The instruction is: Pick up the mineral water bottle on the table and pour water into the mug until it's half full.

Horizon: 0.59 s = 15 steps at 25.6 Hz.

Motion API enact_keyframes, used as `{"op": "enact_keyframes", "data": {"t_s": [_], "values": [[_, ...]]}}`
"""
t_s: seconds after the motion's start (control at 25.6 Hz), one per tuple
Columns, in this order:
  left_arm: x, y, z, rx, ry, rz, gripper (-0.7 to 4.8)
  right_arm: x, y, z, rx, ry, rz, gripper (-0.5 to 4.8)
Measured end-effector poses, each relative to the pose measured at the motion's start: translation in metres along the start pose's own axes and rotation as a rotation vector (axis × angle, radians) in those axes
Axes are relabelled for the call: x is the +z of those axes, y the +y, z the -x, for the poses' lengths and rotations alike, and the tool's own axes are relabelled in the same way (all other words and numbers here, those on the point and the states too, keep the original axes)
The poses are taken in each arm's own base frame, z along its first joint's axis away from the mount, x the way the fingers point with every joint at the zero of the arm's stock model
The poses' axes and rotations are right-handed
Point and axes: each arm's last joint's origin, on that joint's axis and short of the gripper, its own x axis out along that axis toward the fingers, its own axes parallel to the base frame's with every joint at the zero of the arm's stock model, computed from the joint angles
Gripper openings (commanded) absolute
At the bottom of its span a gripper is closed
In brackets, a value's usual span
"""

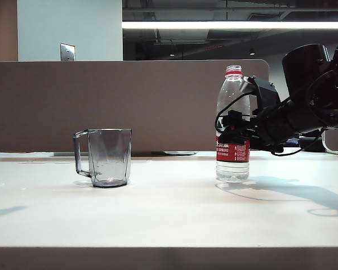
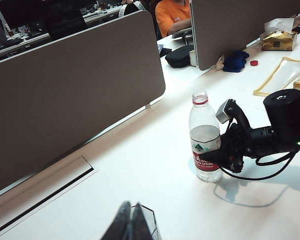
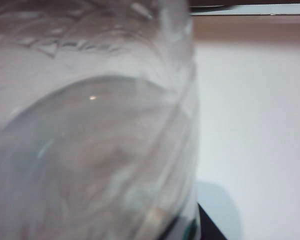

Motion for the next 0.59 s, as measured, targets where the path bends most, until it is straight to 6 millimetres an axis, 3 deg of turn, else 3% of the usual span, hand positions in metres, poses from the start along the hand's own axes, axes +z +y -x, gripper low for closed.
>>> {"op": "enact_keyframes", "data": {"t_s": [0.2, 0.35, 0.59], "values": [[0.000, 0.001, 0.000, 0.020, 0.006, 0.008, -0.05, 0.001, 0.000, 0.001, -0.001, 0.002, -0.001, 3.06], [-0.004, 0.003, 0.000, 0.133, 0.059, 0.070, -0.05, 0.009, 0.002, 0.009, -0.018, 0.036, -0.009, 3.06], [-0.013, 0.002, 0.002, 0.147, 0.167, 0.116, -0.05, 0.071, 0.012, 0.022, -0.026, 0.197, 0.149, 3.20]]}}
